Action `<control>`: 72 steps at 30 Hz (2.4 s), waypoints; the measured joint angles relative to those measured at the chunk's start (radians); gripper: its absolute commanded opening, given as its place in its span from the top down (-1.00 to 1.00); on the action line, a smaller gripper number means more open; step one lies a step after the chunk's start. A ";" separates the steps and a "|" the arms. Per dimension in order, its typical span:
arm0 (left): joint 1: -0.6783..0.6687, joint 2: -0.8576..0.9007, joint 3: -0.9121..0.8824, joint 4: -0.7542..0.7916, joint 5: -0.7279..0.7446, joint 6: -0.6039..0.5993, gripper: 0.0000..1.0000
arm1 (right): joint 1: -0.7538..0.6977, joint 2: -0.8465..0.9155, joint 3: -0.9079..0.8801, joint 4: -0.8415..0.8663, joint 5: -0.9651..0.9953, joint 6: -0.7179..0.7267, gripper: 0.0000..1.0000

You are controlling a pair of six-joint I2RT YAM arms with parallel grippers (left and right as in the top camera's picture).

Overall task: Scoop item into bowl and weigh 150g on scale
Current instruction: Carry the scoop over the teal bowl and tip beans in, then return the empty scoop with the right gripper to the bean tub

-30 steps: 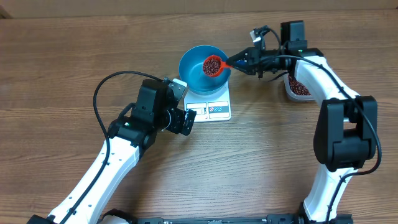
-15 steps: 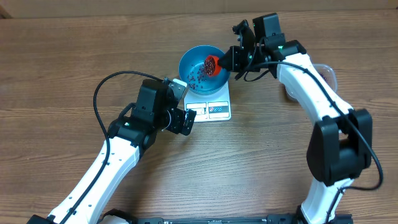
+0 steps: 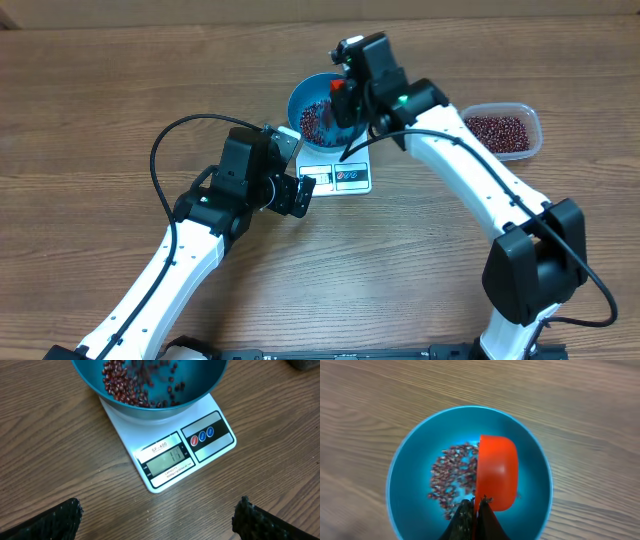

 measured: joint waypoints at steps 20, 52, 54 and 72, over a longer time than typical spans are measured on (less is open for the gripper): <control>0.000 0.000 0.000 0.000 0.000 0.000 -0.99 | 0.064 -0.003 0.000 -0.008 0.189 -0.015 0.93; 0.000 0.000 0.000 0.000 0.000 0.000 -0.99 | -0.822 -0.154 -0.100 -0.312 -0.172 -0.005 0.93; 0.000 0.000 0.000 0.000 0.000 0.000 -0.99 | -0.785 -0.124 -0.105 -0.307 -0.125 -0.007 0.93; 0.000 0.000 0.000 0.000 0.000 0.000 -0.99 | -0.647 0.011 -0.105 -0.275 0.146 -0.012 0.93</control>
